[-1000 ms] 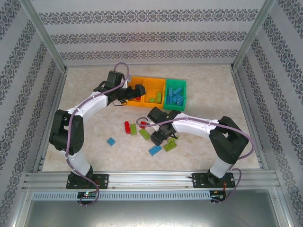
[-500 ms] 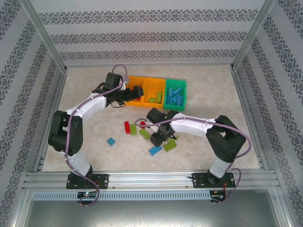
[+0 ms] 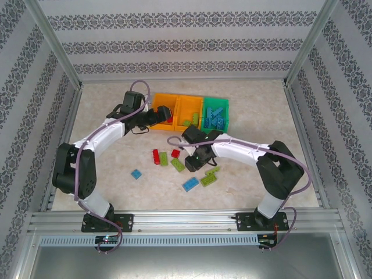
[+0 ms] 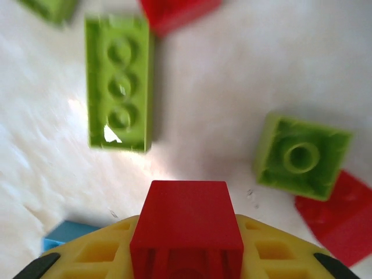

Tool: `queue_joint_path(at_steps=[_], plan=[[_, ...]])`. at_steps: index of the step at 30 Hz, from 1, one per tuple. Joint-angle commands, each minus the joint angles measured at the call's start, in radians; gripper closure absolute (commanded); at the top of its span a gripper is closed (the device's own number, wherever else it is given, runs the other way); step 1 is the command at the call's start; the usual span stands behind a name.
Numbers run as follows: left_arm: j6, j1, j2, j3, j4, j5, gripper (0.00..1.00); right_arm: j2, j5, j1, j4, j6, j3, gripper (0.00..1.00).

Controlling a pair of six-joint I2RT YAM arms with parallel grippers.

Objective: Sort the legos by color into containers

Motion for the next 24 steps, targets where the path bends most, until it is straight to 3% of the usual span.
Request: queue_joint_path(at_steps=[1, 11, 16, 24], plan=[[-0.003, 0.024, -0.063, -0.028, -0.016, -0.074, 0.0, -0.019, -0.149, -0.069, 0.093, 0.055, 0.104, 0.73], [0.053, 0.043, -0.182, -0.137, -0.182, -0.2, 0.0, 0.277, -0.337, -0.202, 0.205, 0.301, 0.534, 0.73], [0.037, 0.042, -0.2, -0.203, -0.224, -0.181, 0.0, 0.478, -0.302, -0.235, 0.118, 0.427, 0.824, 0.71], [-0.031, 0.036, -0.213, -0.281, -0.196, -0.113, 0.0, 0.687, -0.316, -0.268, 0.097, 0.567, 1.063, 0.64]])
